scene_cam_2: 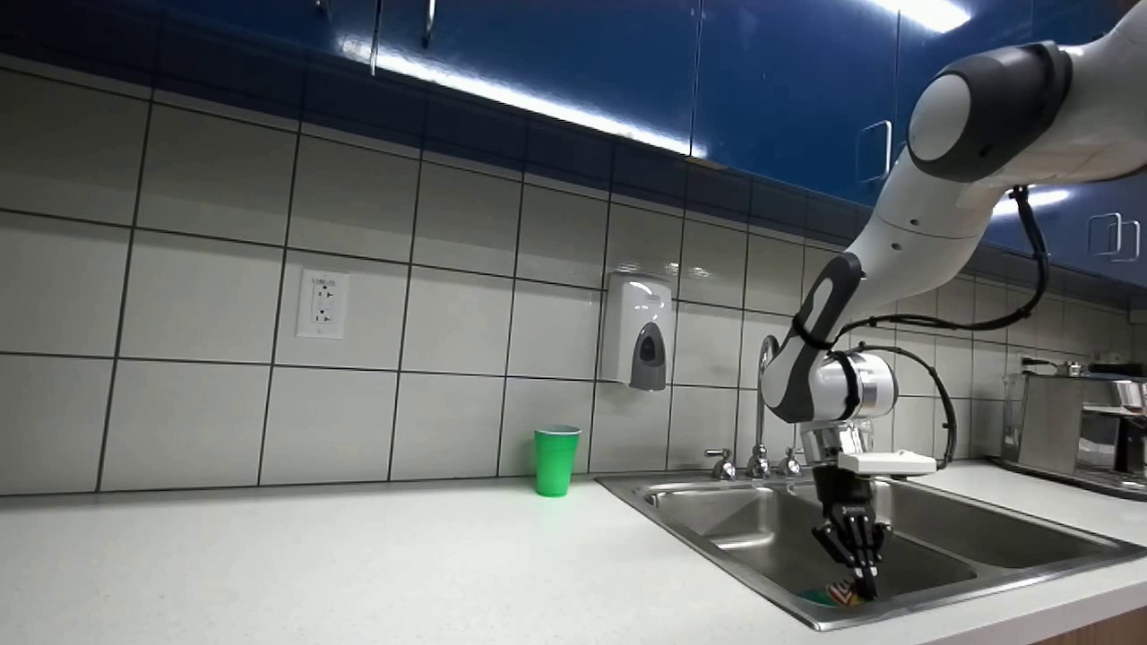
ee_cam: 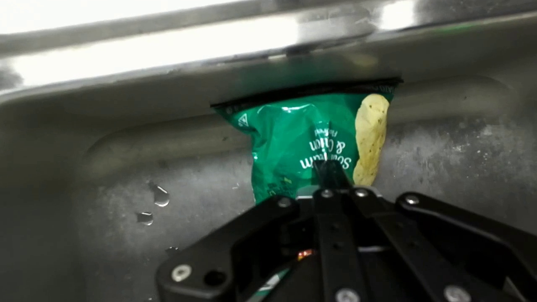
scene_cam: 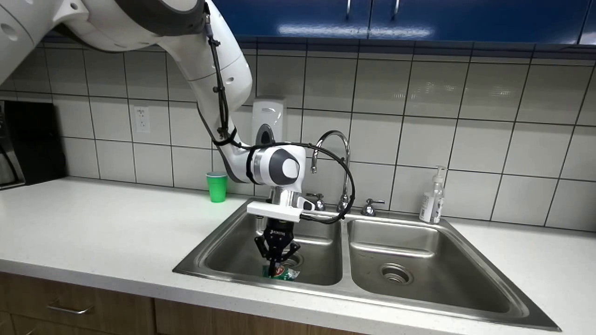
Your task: Put the chip packet inside the sink
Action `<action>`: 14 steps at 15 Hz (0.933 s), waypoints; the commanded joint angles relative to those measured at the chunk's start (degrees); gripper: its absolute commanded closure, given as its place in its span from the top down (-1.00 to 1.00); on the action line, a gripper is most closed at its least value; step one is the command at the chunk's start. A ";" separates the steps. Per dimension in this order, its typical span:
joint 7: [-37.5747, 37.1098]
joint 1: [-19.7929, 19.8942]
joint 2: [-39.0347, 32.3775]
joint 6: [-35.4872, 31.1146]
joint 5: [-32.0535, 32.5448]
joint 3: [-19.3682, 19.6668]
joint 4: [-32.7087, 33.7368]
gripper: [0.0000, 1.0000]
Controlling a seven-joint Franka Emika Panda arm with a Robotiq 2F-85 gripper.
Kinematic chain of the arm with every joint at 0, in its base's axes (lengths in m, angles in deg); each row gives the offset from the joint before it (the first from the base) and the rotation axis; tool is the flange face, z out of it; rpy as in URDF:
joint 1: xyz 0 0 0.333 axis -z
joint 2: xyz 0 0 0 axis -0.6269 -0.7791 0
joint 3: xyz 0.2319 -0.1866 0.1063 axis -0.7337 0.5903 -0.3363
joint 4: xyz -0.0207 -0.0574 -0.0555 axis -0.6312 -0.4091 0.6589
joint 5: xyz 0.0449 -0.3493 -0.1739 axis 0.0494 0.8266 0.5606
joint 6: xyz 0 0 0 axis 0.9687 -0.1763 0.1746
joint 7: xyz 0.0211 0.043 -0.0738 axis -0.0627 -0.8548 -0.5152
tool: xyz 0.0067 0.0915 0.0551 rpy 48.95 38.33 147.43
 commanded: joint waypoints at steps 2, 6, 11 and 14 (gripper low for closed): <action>1.02 1.64 -0.53 0.73 0.69 -1.42 1.24 -0.46; 0.69 1.39 0.45 0.92 0.84 -1.30 0.82 0.13; -0.02 0.38 3.49 1.24 1.41 -1.22 -0.40 0.91; -0.27 -0.21 5.74 1.20 1.49 -1.46 -1.36 1.00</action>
